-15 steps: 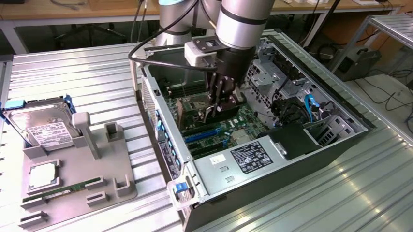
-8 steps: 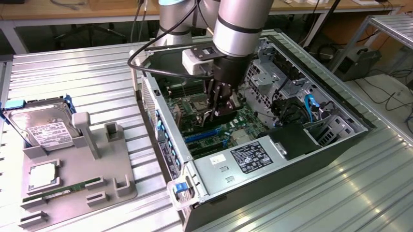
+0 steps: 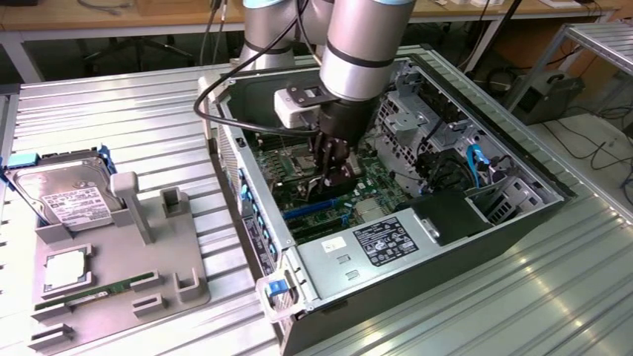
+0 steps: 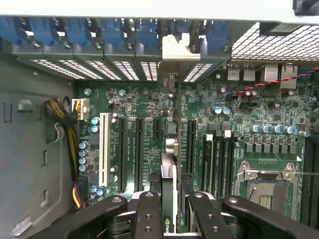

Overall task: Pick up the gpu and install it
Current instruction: 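Insert the gpu into the slot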

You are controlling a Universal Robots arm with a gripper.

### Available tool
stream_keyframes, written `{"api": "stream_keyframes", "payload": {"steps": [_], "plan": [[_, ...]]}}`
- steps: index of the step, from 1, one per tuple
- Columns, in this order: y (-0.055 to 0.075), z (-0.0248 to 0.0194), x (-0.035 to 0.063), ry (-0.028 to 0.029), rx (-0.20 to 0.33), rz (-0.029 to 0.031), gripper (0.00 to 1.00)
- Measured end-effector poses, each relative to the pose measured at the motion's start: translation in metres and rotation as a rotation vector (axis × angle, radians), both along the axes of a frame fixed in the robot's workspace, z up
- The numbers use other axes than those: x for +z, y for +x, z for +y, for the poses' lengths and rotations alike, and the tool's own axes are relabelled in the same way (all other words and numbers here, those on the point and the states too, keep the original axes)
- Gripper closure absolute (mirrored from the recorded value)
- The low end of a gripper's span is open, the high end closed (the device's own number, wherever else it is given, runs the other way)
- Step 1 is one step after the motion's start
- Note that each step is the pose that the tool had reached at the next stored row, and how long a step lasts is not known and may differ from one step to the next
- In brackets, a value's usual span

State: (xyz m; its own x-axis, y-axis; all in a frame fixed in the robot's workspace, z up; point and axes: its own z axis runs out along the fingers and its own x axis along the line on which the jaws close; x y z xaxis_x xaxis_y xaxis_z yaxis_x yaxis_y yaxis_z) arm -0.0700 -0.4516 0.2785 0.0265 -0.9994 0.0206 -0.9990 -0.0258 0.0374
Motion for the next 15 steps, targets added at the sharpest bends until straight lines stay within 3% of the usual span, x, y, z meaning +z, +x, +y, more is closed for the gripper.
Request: {"api": "stream_keyframes", "payload": {"steps": [6,15], "plan": [[-0.002,0.0006,-0.0025,0.0001,-0.015,-0.0001,0.74],[-0.004,0.0006,-0.0141,0.0002,-0.016,-0.0002,0.74]]}}
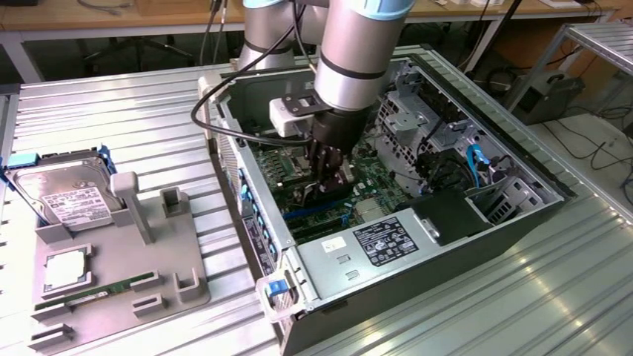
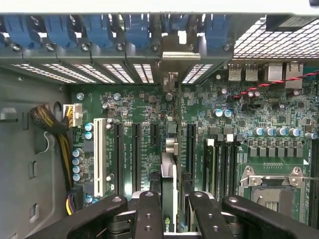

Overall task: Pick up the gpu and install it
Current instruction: 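Insert the gpu into the slot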

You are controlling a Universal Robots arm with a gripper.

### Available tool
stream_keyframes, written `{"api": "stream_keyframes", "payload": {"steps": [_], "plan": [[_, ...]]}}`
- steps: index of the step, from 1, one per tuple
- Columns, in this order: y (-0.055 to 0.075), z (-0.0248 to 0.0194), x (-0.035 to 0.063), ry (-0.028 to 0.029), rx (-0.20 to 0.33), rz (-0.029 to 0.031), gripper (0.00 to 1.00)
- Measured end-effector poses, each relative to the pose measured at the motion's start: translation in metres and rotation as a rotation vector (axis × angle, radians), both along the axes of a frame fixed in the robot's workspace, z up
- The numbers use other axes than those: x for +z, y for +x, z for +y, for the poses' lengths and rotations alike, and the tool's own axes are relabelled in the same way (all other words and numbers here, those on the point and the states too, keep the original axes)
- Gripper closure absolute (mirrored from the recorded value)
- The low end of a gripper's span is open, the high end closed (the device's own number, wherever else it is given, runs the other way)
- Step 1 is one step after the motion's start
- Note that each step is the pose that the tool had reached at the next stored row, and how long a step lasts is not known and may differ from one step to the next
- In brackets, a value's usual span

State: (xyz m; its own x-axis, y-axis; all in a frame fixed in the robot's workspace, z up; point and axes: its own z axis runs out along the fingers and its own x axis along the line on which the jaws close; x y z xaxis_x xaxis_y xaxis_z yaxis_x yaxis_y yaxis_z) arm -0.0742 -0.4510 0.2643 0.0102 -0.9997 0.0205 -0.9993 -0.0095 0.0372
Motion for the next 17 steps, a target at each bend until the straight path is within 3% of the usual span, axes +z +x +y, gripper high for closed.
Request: {"api": "stream_keyframes", "payload": {"steps": [17], "plan": [[-0.0003,0.0,-0.01,0.0065,-0.005,-0.0003,0.73]]}}
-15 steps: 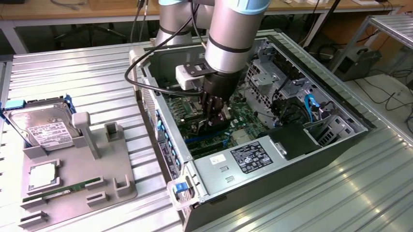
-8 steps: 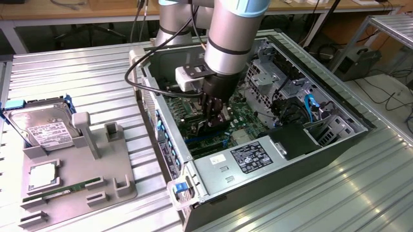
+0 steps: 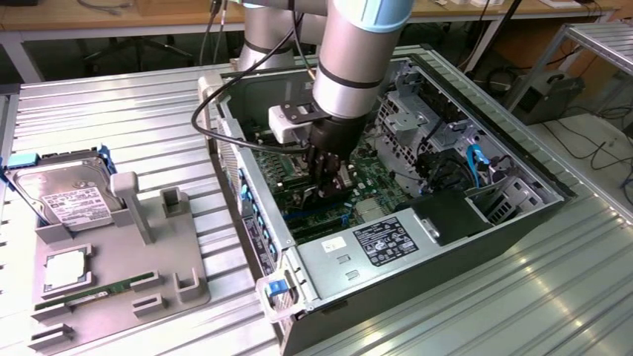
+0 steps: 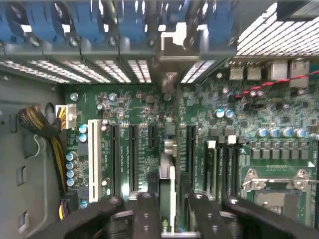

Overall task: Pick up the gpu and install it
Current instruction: 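Insert the gpu into the slot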

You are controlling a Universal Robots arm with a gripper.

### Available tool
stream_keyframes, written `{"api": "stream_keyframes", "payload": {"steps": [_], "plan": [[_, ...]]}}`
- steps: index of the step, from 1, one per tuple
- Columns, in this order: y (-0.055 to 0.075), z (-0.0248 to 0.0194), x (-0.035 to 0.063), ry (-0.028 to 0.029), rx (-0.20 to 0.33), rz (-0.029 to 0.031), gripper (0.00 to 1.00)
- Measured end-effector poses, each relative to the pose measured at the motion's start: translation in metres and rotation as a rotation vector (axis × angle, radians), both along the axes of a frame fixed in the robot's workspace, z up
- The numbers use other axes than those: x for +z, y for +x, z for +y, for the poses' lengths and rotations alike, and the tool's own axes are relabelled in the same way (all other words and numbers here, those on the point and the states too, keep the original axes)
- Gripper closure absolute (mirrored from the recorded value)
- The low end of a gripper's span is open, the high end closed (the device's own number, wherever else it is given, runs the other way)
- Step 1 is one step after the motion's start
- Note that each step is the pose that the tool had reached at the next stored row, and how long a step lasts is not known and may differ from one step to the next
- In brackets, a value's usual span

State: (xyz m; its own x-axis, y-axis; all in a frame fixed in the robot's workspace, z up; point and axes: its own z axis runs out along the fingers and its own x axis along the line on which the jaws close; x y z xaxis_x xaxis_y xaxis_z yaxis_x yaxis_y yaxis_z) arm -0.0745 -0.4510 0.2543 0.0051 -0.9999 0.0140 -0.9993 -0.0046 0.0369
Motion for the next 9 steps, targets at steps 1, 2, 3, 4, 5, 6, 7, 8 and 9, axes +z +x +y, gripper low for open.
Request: {"api": "stream_keyframes", "payload": {"steps": [1,2,3,4,5,6,7,8,9], "plan": [[0.0,0.0,0.0005,0.0006,0.0,0.0002,0.73],[0.0,0.0,0.0018,0.0016,0.0,0.0004,0.66],[0.0,-0.0001,0.004,0.004,0.0,0.0003,0.66],[0.0,-0.0001,0.0072,0.0055,0.0,0.0003,0.66],[0.0,0.0,0.0109,0.0066,0.0,0.0003,0.66],[0.0,0.0,0.0146,0.0077,0.001,0.0002,0.66],[0.0,-0.0001,0.0181,0.0079,0.002,0.0003,0.66],[0.0,-0.0001,0.0216,0.0081,0.002,0.0003,0.66],[0.0,-0.0001,0.0244,0.008,0.003,0.0004,0.66]]}}
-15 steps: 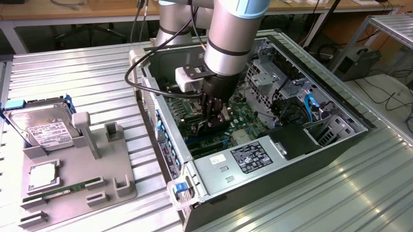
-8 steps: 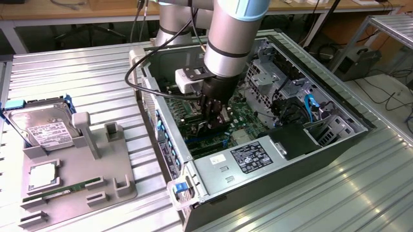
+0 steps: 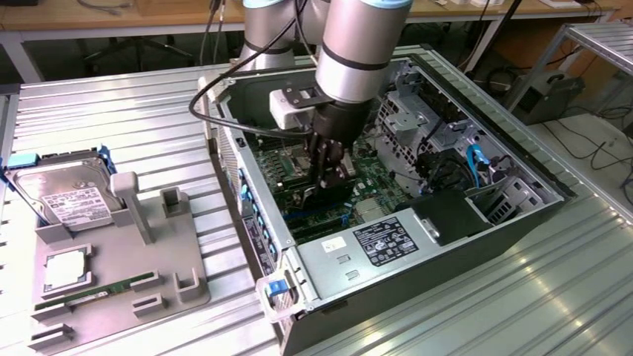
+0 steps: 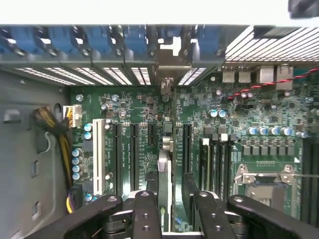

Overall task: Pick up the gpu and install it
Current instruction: 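Insert the gpu into the slot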

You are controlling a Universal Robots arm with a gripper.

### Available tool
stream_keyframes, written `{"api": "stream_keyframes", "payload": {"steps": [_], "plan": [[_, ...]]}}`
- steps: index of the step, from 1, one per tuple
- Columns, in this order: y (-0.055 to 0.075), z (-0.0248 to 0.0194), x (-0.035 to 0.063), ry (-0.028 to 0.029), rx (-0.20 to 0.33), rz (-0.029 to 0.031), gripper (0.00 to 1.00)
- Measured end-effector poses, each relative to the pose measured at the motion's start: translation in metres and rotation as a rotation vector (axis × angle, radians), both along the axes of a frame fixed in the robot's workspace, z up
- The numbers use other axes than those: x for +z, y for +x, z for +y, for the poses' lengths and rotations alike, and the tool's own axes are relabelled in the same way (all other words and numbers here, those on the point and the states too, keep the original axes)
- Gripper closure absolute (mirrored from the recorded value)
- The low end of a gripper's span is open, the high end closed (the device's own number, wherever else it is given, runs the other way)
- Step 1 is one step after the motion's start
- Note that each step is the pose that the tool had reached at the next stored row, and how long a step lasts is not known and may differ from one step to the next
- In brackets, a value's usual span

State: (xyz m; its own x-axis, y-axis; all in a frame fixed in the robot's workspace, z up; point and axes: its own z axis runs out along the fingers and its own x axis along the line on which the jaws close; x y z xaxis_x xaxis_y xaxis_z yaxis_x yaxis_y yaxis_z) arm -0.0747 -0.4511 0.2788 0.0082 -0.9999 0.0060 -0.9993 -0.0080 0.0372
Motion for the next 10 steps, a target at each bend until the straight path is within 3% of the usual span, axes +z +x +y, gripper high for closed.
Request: {"api": "stream_keyframes", "payload": {"steps": [3,4,5,7,10], "plan": [[-0.0021,0.0006,0.006,0.0004,0.003,-0.0002,0.68],[-0.003,0.0019,0.0061,0.0001,0.003,-0.0003,0.75],[-0.0037,0.0029,0.0061,0.0001,0.003,-0.0003,0.75],[-0.0049,0.0046,0.0057,-0.0001,0.005,-0.0003,0.89],[-0.0074,0.0058,0.0013,-0.0003,0.01,-0.0008,0.89]]}}
